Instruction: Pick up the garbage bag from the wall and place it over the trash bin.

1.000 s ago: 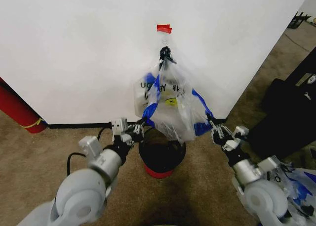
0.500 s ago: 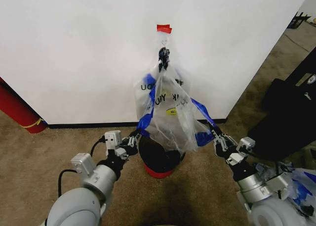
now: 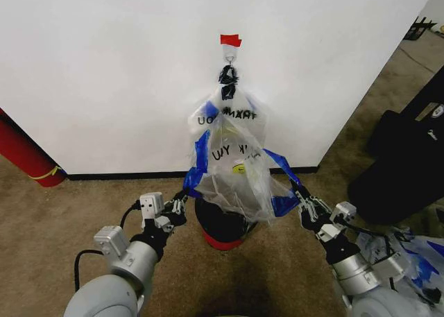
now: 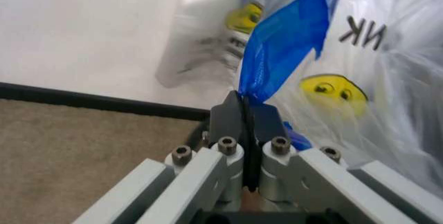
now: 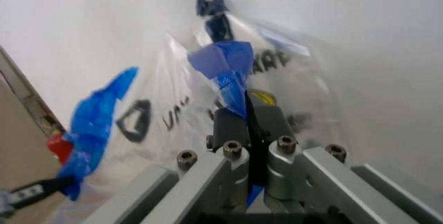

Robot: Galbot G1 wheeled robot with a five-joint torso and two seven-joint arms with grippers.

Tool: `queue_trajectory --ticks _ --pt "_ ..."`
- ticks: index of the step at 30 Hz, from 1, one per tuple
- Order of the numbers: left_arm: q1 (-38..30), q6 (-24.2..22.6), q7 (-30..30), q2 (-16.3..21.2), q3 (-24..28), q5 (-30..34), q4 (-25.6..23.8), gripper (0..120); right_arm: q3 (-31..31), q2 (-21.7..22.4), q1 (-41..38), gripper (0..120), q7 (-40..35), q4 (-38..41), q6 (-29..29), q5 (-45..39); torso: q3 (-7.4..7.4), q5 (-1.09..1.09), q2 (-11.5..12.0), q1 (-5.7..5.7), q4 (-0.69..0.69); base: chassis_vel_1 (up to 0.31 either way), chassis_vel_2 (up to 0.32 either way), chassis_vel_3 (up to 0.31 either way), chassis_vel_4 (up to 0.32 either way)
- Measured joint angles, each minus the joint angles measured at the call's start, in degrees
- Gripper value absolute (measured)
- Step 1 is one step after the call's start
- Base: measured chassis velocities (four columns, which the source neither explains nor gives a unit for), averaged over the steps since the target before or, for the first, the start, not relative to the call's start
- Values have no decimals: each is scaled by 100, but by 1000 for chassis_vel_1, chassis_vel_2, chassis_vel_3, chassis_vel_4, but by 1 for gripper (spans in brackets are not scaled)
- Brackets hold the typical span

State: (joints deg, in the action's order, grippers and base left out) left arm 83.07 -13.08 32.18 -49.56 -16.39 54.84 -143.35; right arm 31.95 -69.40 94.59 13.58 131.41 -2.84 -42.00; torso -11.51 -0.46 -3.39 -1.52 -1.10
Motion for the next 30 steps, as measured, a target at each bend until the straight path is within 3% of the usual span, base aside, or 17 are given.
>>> queue_trajectory --ticks 5,16,25,30 --pt "81 -80 61 36 -267 288 3 0 -69 -37 134 0 -14 320 68 -57 0 -1 0 0 -1 0 0 0 0" --pt "78 -173 158 -29 -300 453 9 0 108 -6 431 0 -167 661 125 -201 0 0 0 0 -1 0 0 0 0" --pt "-481 75 -97 -271 116 185 11 0 -32 -57 -246 0 -215 54 112 -138 0 1 0 0 0 0 0 0 0" --pt "-902 240 -270 -342 358 95 393 0 -191 53 -879 0 -250 -597 142 -130 -1 0 1 -1 0 0 0 0 0"
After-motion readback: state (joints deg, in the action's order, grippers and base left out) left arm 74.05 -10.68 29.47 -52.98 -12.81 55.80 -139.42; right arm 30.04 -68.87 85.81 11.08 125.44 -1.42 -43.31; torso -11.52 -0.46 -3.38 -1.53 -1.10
